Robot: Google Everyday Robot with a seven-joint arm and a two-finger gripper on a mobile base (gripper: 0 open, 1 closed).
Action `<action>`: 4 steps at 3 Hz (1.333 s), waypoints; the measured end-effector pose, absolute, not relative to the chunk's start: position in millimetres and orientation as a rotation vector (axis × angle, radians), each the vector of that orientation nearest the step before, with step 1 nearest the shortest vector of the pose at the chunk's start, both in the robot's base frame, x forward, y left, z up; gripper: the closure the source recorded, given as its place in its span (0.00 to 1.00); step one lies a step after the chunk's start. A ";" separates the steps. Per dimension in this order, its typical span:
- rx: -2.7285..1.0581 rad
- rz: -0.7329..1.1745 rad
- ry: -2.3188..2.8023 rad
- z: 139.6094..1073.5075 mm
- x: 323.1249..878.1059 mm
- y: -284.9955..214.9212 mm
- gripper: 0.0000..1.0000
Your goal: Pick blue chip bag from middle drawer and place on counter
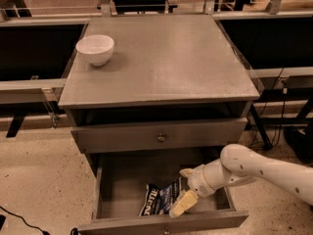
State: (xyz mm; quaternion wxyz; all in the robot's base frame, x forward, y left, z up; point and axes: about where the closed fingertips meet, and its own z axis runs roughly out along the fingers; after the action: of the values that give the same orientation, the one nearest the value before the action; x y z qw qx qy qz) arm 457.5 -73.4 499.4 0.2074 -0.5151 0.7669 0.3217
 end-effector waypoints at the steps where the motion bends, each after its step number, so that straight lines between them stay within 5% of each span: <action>1: -1.295 0.880 2.257 468.4 470.1 -81.8 0.00; 2: -1.135 0.864 2.334 437.2 481.6 -90.9 0.00; 4: -0.946 0.835 2.375 401.5 495.8 -95.1 0.43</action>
Offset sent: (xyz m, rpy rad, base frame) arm 0.0410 -0.0350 -0.1020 -0.0215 0.1291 -0.4080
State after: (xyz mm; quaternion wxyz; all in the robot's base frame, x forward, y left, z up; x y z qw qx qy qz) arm 495.8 -95.1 401.5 0.2243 -0.3428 0.8605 0.3027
